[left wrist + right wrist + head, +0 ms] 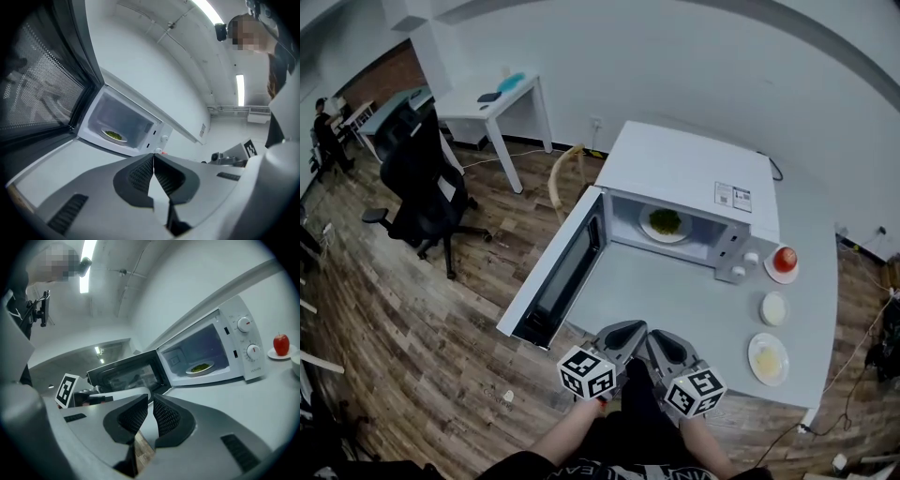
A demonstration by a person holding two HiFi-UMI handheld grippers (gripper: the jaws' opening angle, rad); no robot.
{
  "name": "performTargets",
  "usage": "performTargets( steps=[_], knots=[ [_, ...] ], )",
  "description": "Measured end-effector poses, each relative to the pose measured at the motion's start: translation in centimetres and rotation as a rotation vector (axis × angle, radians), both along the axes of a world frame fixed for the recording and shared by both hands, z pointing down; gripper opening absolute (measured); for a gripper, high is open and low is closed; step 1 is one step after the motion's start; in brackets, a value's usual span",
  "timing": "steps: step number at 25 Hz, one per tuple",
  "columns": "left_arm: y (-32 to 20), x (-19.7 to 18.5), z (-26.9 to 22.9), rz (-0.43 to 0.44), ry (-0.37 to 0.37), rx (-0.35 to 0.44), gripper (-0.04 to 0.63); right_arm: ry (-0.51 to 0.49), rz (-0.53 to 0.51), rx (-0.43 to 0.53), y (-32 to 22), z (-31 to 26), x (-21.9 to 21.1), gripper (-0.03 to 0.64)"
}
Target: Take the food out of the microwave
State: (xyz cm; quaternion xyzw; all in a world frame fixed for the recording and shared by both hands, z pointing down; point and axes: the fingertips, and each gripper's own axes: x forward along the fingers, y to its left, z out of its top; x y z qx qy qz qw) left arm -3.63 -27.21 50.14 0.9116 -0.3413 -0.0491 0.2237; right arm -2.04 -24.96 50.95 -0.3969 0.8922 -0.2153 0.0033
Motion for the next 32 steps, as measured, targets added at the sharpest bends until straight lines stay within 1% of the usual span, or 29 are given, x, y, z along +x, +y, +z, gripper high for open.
performTargets(
  steps=[3, 5, 7, 12, 15, 18, 22, 26, 29, 32],
  knots=[
    [-1.6, -0.3, -0.2, -0.017, 0.001, 0.006, 0.009, 0.015, -0.010, 0.012, -1.6, -0.2, -0.2, 0.052],
    [-2.3, -0.3, -0.2, -0.024, 0.018, 0.004, 0.009, 0.020, -0.011, 0.013, -2.5, 0.0, -0.2, 0.052],
    [-2.9, -0.2, 0.0, -0.020, 0.035, 0.001, 0.009, 0.021, -0.014, 0.009, -3.3, 0.3, -0.1, 0.052],
    [-4.9, -0.1, 1.1, -0.008, 0.034, -0.014, 0.009, 0.053, -0.047, 0.005, -5.2, 1.4, -0.1, 0.052],
    [-6.3, -0.2, 1.7, -0.010, 0.021, -0.013, 0.010, 0.083, -0.082, 0.016, -6.6, 1.8, -0.2, 0.052],
    [-7.9, -0.4, 2.4, -0.019, -0.007, -0.010, 0.011, 0.110, -0.111, 0.035, -8.4, 2.0, -0.5, 0.052],
    [-10.1, -0.4, 3.1, -0.031, -0.036, -0.006, 0.011, 0.152, -0.131, 0.081, -11.1, 1.7, -0.8, 0.052],
    [-12.2, -0.5, 3.4, -0.053, -0.044, 0.010, 0.011, 0.240, -0.142, 0.138, -13.4, 1.6, -1.0, 0.052],
    [-13.5, -0.2, 3.6, -0.055, -0.051, 0.017, 0.011, 0.333, -0.139, 0.166, -15.1, 2.1, -0.6, 0.054],
    [-14.4, -0.1, 3.8, -0.058, -0.053, 0.020, 0.011, 0.435, -0.109, 0.198, -17.0, 2.2, 0.2, 0.054]
  ],
)
